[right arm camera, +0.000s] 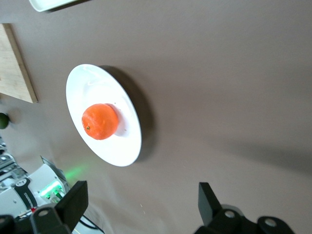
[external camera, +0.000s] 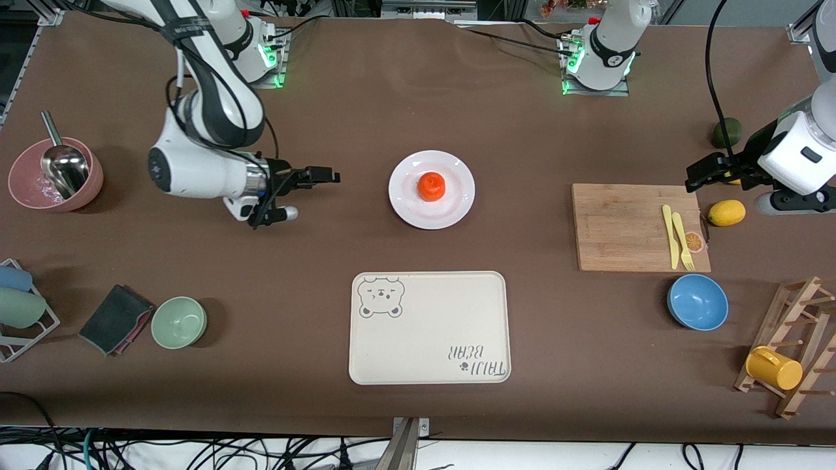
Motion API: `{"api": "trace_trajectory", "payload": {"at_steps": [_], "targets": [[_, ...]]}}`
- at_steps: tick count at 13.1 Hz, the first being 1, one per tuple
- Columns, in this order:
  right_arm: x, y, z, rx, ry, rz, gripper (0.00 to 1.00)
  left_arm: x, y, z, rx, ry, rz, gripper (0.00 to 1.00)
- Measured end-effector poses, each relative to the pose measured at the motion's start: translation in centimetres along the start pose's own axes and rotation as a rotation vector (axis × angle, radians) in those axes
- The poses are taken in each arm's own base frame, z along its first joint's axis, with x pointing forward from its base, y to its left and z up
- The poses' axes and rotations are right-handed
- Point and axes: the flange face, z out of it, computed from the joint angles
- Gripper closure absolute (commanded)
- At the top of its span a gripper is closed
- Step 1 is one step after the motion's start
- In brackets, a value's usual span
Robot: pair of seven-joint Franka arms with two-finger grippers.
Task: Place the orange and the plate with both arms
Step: 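Reach the right gripper toward the white plate's rim, then grip the plate rim with the right gripper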
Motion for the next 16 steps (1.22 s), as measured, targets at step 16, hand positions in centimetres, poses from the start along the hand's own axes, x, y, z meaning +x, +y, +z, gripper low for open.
{"api": "trace_trajectory", "payload": {"at_steps": [16], "targets": [[-1.6, -0.3, 17.4, 0.165, 0.114, 0.104, 0.03, 0.1, -0.3, 0.1, 0.000, -0.002, -0.006, 0.00]]}}
